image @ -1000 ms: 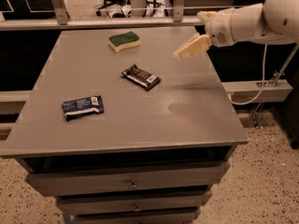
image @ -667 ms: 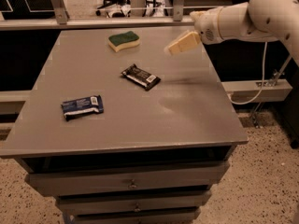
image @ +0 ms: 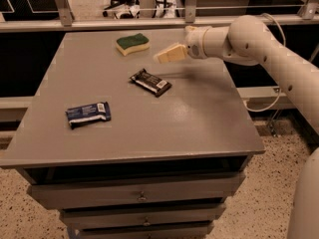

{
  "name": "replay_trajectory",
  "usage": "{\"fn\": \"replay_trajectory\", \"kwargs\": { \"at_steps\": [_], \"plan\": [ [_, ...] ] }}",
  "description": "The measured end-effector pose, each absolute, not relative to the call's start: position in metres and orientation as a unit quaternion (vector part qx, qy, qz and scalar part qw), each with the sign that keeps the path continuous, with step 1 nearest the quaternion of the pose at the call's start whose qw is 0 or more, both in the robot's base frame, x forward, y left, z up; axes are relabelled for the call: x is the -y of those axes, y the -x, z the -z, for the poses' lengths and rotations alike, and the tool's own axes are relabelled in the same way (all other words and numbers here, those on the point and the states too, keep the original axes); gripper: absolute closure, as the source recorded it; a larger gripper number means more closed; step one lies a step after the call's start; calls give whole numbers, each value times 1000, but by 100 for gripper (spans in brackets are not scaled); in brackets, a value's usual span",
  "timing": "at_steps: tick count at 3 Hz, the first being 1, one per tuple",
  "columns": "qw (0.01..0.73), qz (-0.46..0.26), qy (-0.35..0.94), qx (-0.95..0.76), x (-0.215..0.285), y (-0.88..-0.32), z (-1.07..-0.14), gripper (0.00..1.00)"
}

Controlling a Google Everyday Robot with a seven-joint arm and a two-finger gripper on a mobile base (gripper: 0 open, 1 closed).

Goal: Move sponge near rxbar blueberry

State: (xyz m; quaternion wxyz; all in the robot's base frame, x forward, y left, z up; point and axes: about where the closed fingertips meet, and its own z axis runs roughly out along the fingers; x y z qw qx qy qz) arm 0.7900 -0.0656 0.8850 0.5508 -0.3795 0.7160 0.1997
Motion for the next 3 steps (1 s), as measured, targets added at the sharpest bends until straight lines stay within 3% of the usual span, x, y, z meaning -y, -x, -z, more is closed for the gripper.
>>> {"fn": "replay_trajectory", "kwargs": {
  "at_steps": [3],
  "plan": [
    [566,-200,367,-710,47,-815,-885,0]
  ]
}}
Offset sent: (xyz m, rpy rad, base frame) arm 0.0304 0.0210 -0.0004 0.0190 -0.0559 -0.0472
